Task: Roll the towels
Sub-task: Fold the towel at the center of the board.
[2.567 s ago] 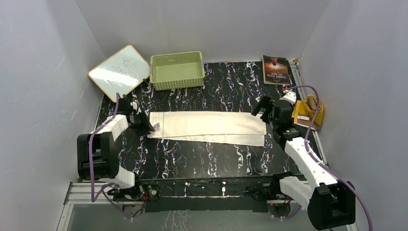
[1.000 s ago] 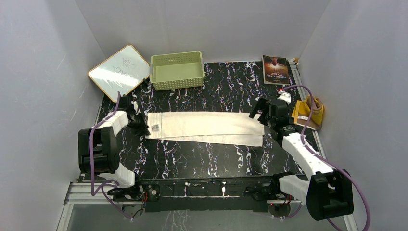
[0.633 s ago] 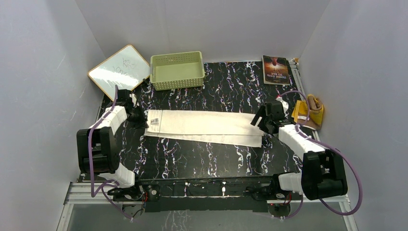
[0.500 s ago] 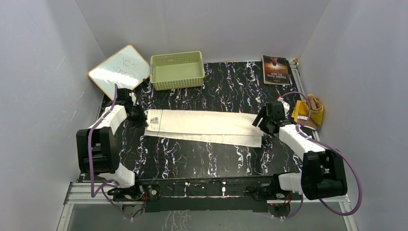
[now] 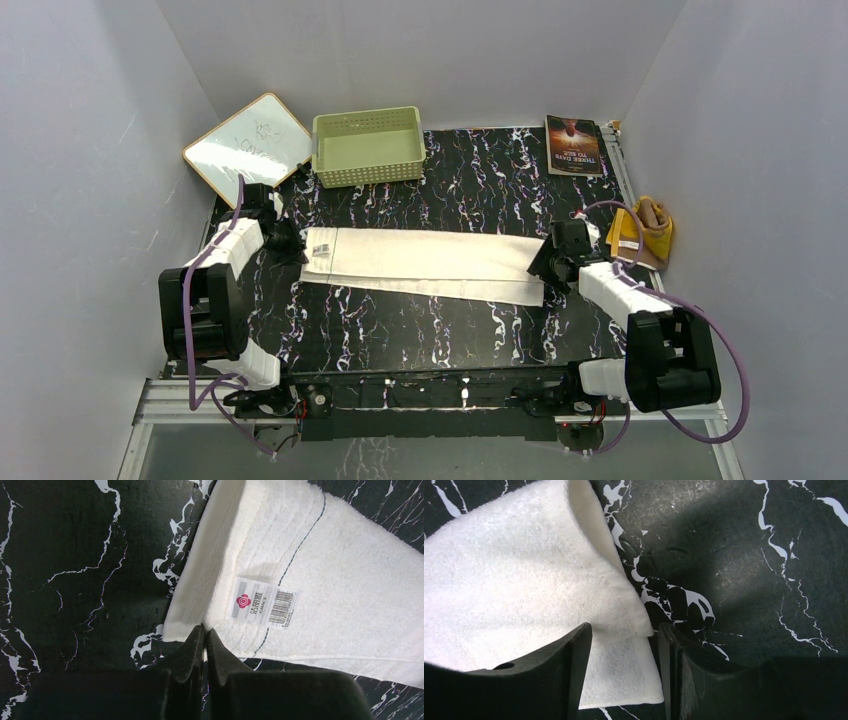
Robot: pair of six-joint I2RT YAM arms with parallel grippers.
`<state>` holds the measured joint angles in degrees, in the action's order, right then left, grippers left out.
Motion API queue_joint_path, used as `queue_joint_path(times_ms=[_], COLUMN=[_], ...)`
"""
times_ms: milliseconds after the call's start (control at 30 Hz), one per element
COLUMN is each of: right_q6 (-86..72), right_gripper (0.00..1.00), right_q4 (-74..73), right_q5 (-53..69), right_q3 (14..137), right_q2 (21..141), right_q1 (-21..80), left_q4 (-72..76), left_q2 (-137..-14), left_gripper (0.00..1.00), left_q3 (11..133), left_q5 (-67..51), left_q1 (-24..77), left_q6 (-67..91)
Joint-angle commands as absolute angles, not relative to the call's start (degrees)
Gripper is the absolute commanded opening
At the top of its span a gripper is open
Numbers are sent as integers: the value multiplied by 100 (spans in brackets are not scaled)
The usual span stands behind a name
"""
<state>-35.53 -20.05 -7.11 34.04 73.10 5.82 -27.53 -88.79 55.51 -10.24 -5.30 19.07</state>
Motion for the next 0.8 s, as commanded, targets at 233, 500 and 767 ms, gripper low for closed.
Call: queue_joint_path(times_ms=[233,500,767], right_q6=[-3544,-3516,-3431], right_gripper=[42,23,0], right_q4=[-1742,-1569,-1865], right_q5=[-639,-526,-509], right_q3=[3214,3073,3258], right_q2=[7359,7419,7054], right_q1=[285,217,211], left_q4=[-2959,-3000,-3048], left_q2=[-8883,-8898,-8892], left_gripper=[0,0,0], left_q3=[5679,5721,5793], left_q5=[-1019,-989,-976], left_q1=[-549,-546,-546], left_q6=[1883,1880,1881])
